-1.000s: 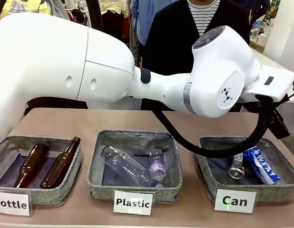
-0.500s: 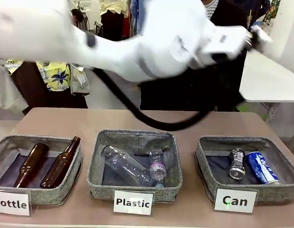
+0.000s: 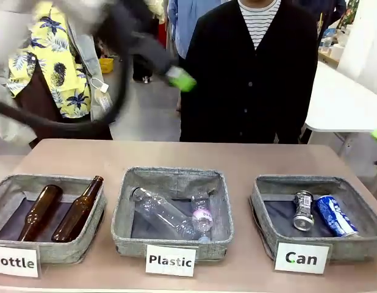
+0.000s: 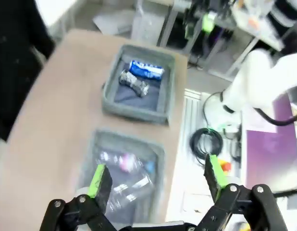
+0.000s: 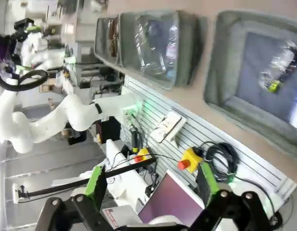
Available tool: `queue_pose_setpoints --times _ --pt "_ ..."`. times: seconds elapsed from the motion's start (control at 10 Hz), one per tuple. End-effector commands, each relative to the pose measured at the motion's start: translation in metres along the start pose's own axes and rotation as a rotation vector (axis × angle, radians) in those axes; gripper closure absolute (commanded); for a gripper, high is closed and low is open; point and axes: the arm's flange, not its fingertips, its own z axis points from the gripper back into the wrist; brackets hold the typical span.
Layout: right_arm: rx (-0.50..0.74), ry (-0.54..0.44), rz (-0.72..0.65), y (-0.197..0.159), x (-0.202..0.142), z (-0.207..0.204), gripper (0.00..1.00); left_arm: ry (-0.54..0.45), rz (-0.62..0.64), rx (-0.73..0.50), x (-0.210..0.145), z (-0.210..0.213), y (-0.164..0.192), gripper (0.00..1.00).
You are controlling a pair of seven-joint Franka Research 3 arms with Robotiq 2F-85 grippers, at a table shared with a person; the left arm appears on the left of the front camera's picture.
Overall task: Sort the can waste into the basket.
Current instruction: Pick up the can waste from the table and place it in the right Fabric basket.
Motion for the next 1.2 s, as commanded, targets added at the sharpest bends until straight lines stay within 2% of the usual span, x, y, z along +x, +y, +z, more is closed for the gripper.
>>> queue_pose_setpoints --times 0.0,0.1,0.2,0.3,0.5,0.6,0.7,1.1 --pt "0.079 0.029 -0.003 0.018 0.021 -0.046 0.00 0.033 0.291 0.033 -0.083 0.050 0.004 0.00" --pt "0.102 0.038 0.028 0.027 0.033 -0.073 0.00 0.037 0.432 0.002 -0.115 0.073 0.013 0.00" --pt "0.143 0.053 0.001 0.033 0.044 -0.093 0.00 0.018 0.565 -0.053 -0.152 0.087 0.020 0.00" --pt "0.224 0.070 -0.043 0.036 0.052 -0.102 0.00 -0.064 0.682 -0.096 -0.199 0.095 0.025 0.00" --pt "0.233 0.059 -0.086 0.027 0.061 -0.099 0.00 -0.332 0.776 -0.116 -0.274 0.095 0.034 0.00" --pt "0.125 -0.014 -0.111 0.020 0.061 -0.096 0.00 -0.462 0.813 -0.092 -0.303 0.083 0.037 0.00" --pt "0.222 0.092 -0.035 0.026 0.053 -0.110 0.00 -0.152 0.765 -0.128 -0.259 0.101 0.040 0.00" --pt "0.222 0.092 -0.035 0.026 0.053 -0.110 0.00 -0.152 0.765 -0.128 -0.259 0.101 0.040 0.00"
